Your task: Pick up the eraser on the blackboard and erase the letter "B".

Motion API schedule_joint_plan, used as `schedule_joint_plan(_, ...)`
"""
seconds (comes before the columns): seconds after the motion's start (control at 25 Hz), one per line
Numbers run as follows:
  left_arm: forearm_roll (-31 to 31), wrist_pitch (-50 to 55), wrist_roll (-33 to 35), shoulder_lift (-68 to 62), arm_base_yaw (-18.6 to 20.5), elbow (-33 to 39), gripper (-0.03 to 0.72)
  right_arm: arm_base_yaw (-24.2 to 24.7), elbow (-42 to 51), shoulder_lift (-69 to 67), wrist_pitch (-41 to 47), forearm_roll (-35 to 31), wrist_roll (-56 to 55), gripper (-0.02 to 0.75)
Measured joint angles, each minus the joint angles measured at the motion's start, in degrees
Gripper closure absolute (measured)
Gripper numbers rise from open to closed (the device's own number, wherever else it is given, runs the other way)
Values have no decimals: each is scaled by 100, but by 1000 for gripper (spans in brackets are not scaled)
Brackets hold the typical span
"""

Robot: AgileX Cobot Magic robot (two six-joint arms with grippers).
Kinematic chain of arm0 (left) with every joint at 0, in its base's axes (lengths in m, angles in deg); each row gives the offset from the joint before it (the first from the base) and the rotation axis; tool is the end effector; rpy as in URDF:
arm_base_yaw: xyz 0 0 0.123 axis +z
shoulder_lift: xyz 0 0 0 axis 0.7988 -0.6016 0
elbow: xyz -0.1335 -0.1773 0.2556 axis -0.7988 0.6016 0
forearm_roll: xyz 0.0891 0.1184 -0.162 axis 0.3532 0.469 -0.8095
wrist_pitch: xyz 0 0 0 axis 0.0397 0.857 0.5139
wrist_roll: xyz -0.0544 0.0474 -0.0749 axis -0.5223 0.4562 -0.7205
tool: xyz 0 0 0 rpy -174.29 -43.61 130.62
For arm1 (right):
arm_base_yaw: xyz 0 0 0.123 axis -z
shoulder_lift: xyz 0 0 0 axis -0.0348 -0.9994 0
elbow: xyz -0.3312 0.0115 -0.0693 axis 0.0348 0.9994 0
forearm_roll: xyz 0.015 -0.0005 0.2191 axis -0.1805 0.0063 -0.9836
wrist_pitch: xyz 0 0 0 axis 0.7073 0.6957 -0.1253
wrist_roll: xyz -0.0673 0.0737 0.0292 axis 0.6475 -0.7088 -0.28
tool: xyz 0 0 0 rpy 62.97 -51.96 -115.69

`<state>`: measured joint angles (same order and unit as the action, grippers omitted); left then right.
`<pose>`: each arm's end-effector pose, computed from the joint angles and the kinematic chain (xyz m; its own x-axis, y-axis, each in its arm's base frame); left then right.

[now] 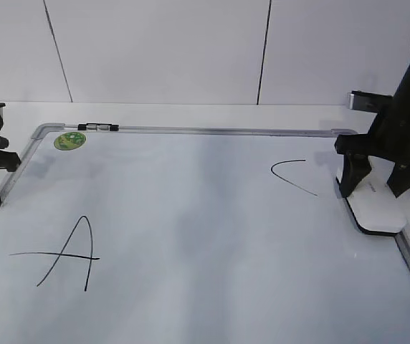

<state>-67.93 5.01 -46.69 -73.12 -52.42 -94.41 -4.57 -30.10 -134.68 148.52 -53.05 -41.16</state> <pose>0.3774 -0.0065 0.2090 -0.9988 0.0478 -0.0094 0.0485 0.9938 -0.1002 0.3871 0.0326 0.2349 -0.9991 -0.0050 0.0428 0.0012 0.9895 0.1442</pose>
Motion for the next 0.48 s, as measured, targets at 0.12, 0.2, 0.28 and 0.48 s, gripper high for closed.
schedule_joint_plan(0.12,0,4,0,0,0,0,657,0,0,0,0,0,0,183)
schedule_joint_plan(0.2,-10,4,0,0,0,0,657,0,0,0,0,0,4,183)
schedule_joint_plan(0.28,-10,4,0,0,0,0,657,0,0,0,0,10,4,183)
schedule_joint_plan(0.48,-10,4,0,0,0,0,657,0,0,-24,50,10,4,138)
